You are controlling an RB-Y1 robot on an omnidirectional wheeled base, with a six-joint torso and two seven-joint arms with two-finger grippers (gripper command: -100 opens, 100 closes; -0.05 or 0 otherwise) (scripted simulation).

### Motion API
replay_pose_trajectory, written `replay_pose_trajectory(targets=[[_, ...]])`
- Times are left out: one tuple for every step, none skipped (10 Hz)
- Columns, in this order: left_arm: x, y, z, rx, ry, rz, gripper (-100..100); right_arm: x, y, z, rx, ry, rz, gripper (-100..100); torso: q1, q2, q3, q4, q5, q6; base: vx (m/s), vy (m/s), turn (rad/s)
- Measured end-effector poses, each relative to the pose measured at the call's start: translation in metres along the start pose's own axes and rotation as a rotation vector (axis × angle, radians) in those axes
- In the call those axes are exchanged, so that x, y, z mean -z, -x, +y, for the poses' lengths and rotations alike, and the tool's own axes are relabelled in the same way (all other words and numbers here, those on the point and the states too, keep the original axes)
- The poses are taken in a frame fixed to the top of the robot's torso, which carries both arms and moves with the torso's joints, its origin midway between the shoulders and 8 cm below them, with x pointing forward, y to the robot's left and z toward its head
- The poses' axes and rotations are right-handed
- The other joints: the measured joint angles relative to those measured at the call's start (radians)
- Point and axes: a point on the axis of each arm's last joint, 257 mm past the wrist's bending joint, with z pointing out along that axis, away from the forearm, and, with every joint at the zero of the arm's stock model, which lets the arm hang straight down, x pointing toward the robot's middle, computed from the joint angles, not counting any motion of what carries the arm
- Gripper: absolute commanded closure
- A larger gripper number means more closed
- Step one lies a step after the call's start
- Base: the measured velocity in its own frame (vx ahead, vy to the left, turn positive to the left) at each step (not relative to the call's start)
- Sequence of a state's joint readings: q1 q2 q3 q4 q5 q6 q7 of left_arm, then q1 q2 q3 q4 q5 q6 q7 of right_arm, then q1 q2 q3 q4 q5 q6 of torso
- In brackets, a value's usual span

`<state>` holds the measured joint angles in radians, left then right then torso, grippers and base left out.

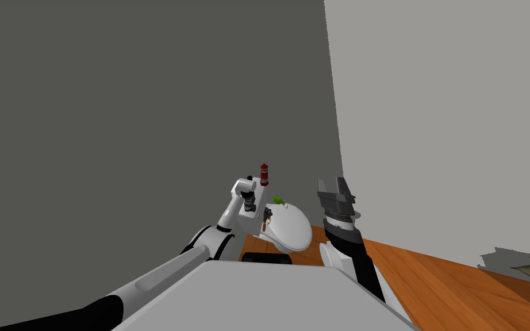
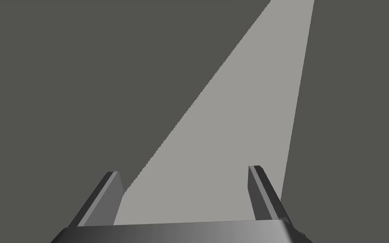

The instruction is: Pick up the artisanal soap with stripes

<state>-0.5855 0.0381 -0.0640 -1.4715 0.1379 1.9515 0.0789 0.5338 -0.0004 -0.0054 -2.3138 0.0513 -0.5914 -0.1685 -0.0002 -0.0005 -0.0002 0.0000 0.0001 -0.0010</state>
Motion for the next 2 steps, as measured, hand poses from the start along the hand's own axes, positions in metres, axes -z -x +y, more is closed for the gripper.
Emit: replay_pose_trajectory(targets=[[0.0049, -0.0011, 0.0, -0.001, -0.001, 0.0, 100, 0.0, 0.0, 0.0, 0.0, 0.0, 0.0, 0, 0.0, 0.0, 0.0, 0.0, 0.0, 0.0, 0.0, 0.0, 0.0], [0.0058, -0.0013, 0.0003, -0.001, 0.001, 0.0, 0, 0.0, 0.0, 0.0, 0.0, 0.0, 0.0, 0, 0.0, 0.0, 0.0, 0.0, 0.0, 0.0, 0.0, 0.0, 0.0]])
